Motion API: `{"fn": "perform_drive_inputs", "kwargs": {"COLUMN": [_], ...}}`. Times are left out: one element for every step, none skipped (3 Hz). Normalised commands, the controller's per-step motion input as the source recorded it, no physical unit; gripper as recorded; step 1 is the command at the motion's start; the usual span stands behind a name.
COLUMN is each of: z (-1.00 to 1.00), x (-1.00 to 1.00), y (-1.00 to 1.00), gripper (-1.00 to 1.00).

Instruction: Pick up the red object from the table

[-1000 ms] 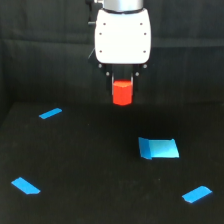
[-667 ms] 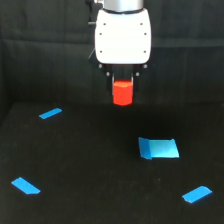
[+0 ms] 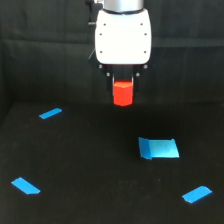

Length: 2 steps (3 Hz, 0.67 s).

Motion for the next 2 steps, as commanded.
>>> {"fn": "perform_drive_inputs", "kwargs": {"z": [0.11, 0.07], "x": [0.09, 0.02], "y": [-0.01, -0.06], "gripper": [-0.93, -0.95]}}
